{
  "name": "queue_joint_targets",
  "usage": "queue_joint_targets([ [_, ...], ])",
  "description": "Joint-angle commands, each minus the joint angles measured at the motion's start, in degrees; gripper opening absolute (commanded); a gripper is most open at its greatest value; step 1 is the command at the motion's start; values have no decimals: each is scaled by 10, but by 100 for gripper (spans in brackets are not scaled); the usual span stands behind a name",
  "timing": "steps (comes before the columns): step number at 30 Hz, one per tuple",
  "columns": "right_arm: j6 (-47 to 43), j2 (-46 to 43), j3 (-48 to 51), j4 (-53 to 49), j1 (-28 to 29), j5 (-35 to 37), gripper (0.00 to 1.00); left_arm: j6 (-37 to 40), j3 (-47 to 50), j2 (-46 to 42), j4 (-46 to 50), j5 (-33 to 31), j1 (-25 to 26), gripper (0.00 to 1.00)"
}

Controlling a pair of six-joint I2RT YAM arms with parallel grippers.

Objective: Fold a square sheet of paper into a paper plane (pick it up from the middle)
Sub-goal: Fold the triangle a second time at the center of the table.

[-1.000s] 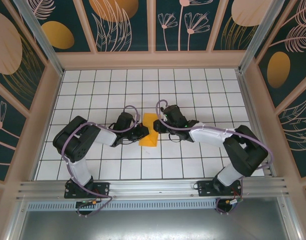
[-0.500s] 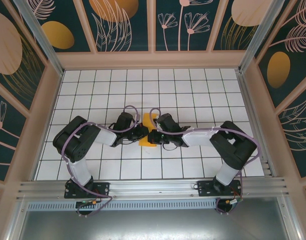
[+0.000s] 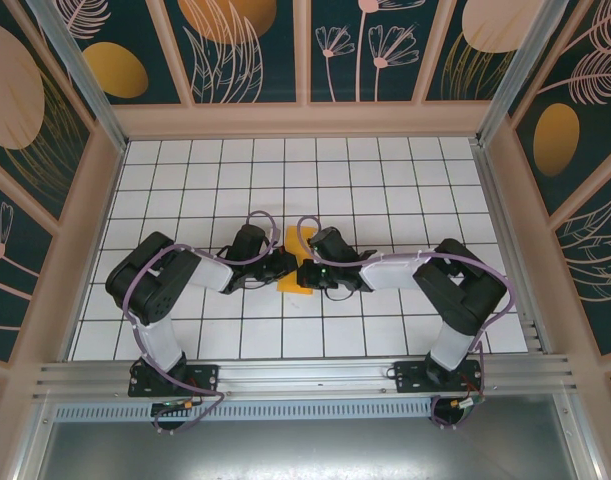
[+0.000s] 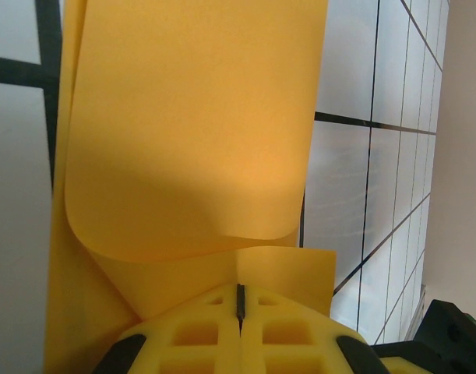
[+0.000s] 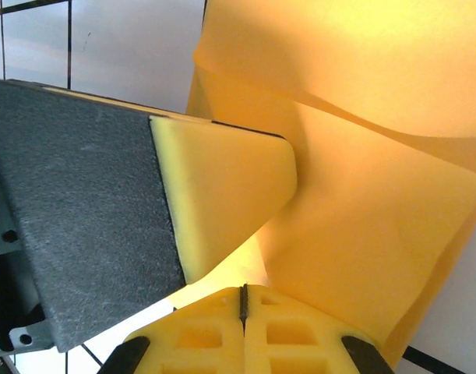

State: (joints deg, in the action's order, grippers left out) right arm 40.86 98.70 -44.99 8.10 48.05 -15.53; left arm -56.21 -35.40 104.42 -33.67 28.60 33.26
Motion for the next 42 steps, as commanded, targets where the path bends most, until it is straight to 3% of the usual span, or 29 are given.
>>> queue_joint_targets([
  [1,-4,6,-5,-19,-3,12,0,18,9,28,55,-19,-2,0],
  [25,-13,-2,16,-74,-5,36,0,23,10,27,64,-23,-1,0],
  [42,-1,-38,64,-63,-8,8,1,24,9,28,70,-31,-2,0],
])
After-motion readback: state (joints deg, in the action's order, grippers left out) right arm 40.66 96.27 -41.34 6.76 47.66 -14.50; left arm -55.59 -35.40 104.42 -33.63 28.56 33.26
